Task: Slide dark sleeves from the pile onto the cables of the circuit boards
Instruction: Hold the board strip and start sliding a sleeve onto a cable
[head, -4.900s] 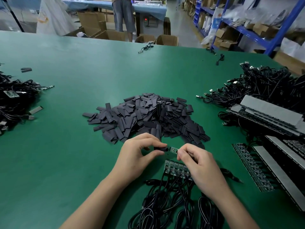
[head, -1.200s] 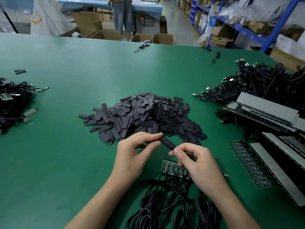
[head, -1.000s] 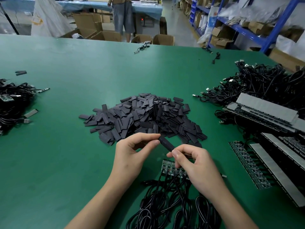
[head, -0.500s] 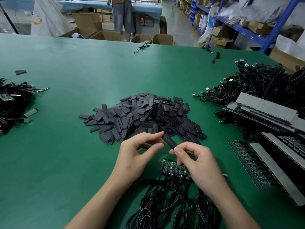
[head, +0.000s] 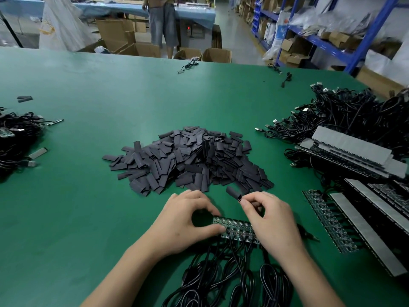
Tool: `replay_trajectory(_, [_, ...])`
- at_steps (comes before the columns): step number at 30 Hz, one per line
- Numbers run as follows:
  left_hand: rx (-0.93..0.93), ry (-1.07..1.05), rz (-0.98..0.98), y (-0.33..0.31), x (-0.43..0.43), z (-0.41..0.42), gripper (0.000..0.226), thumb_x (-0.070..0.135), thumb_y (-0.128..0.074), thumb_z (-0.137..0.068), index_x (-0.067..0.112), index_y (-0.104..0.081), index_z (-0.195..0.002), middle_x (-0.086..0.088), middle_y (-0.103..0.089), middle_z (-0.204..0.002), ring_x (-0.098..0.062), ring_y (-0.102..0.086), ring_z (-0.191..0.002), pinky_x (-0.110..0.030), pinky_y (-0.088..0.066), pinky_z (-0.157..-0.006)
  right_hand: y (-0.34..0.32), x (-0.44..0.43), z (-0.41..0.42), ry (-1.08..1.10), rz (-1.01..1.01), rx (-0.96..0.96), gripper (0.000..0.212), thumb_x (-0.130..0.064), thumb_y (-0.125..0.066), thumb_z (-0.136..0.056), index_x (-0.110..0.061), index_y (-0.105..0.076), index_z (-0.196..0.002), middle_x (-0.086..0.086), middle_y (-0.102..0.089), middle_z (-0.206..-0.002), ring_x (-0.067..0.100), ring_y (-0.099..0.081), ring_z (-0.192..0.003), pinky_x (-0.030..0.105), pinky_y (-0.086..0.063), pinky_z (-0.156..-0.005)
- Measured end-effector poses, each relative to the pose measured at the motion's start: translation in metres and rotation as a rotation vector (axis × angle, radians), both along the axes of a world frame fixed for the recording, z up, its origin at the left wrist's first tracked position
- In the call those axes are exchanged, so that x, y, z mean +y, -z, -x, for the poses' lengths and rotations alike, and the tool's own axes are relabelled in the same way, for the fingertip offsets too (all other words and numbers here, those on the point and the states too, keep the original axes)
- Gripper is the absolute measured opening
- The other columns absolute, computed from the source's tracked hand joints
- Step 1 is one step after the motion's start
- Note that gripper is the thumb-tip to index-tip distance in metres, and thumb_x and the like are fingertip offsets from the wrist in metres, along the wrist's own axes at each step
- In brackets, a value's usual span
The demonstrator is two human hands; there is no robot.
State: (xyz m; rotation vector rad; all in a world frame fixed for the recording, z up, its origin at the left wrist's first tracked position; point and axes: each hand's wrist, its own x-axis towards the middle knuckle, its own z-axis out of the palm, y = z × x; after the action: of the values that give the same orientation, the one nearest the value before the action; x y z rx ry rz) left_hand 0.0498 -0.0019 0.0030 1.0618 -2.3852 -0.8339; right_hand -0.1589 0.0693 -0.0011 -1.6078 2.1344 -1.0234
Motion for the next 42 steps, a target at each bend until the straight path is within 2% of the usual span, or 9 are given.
replay_trajectory(5, [0.193,0.034,-0.336,-0.006,-0.005,-0.008,0.019,0.036,-0.088,-0.080,0.027,-0.075,-0.092,0.007,-0.074,-0.083,-0.005,-0.067,-0.077,-0.026,-0.052,-0.077,-0.001,0.001,0.004,-0.010,-0.025,-0.021,0.015,-0.029,-0.071,-0.095,-0.034,-0.073,-0.081,-0.020,-0.066,-0.076,-0.001,-0.059,-0.078,0.014,-0.042,-0.064])
replay_trajectory(11, [0.368,0.123,-0.536,-0.006,-0.010,-0.014,0.015,0.016,-0.085,-0.084,0.017,-0.073,-0.093,-0.001,-0.072,-0.081,-0.011,-0.064,-0.074,-0.023,-0.052,-0.074,-0.011,0.002,0.007,-0.015,0.028,-0.170,0.016,-0.026,-0.072,-0.095,-0.036,-0.074,-0.083,-0.026,-0.067,-0.083,0.001,-0.061,-0.075,0.011,-0.046,-0.065])
replay_trajectory(18, [0.382,0.044,-0.088,-0.005,0.003,-0.002,0.026,0.038,-0.074,-0.091,0.028,-0.072,-0.115,0.009,-0.069,-0.112,-0.016,-0.065,-0.110,-0.025,-0.048,-0.092,-0.056,0.003,-0.002,-0.117,0.192,-0.553,0.019,-0.022,-0.069,-0.095,-0.039,-0.076,-0.092,0.001,-0.070,-0.072,0.010,-0.064,-0.059,0.022,-0.053,-0.056])
replay_trajectory(23, [0.825,-0.057,-0.408,-0.011,0.009,0.008,0.026,0.035,-0.068,-0.089,0.019,-0.080,-0.106,0.007,-0.073,-0.080,-0.001,-0.062,-0.071,-0.013,-0.048,-0.068,-0.063,-0.003,-0.027,-0.291,0.054,-0.364,0.015,-0.023,-0.077,-0.090,-0.037,-0.073,-0.087,-0.009,-0.070,-0.075,0.005,-0.065,-0.060,0.020,-0.051,-0.053])
replay_trajectory(26, [0.910,-0.130,-0.476,-0.009,0.005,0.006,0.024,0.036,-0.072,-0.085,0.019,-0.081,-0.100,0.002,-0.072,-0.073,-0.007,-0.062,-0.066,-0.017,-0.048,-0.064,-0.059,-0.003,-0.029,-0.292,-0.015,-0.336,0.014,-0.045,-0.076,-0.082,-0.042,-0.068,-0.094,-0.013,-0.071,-0.086,0.006,-0.069,-0.076,0.029,-0.058,-0.070])
replay_trajectory(29, [1.023,-0.208,-0.595,-0.009,0.001,0.004,0.026,0.037,-0.076,-0.082,0.018,-0.082,-0.099,-0.007,-0.075,-0.079,-0.012,-0.068,-0.071,-0.019,-0.052,-0.066,-0.050,0.000,-0.021,-0.328,-0.116,-0.095,0.026,-0.066,-0.064,-0.076,-0.053,-0.063,-0.097,-0.036,-0.062,-0.107,-0.011,-0.060,-0.101,0.006,-0.044,-0.080])
replay_trajectory(35, [1.170,-0.223,-0.718,-0.009,0.000,0.006,0.025,0.033,-0.081,-0.082,0.015,-0.081,-0.099,-0.009,-0.075,-0.084,-0.013,-0.069,-0.074,-0.022,-0.056,-0.069,-0.037,-0.004,-0.011,-0.279,-0.099,0.177,0.019,-0.042,-0.068,-0.095,-0.042,-0.065,-0.114,-0.039,-0.053,-0.105,-0.016,-0.049,-0.106,0.015,-0.039,-0.092])
replay_trajectory(39, [1.253,-0.237,-0.772,-0.011,-0.002,0.006,0.019,0.027,-0.076,-0.084,0.015,-0.082,-0.098,-0.010,-0.075,-0.086,-0.014,-0.069,-0.075,-0.022,-0.056,-0.069,-0.039,-0.007,-0.008,-0.259,-0.067,0.134,0.009,-0.031,-0.069,-0.097,-0.039,-0.068,-0.102,-0.028,-0.061,-0.097,-0.010,-0.057,-0.097,0.013,-0.042,-0.078])
replay_trajectory(42, [1.084,-0.242,-0.670,-0.010,-0.003,0.004,0.024,0.030,-0.072,-0.087,0.019,-0.081,-0.107,-0.009,-0.078,-0.096,-0.013,-0.071,-0.082,-0.020,-0.056,-0.071,-0.051,-0.017,0.000,-0.206,0.041,0.058,0.014,-0.021,-0.074,-0.093,-0.035,-0.070,-0.096,-0.026,-0.063,-0.086,-0.014,-0.058,-0.085,0.004,-0.042,-0.072])
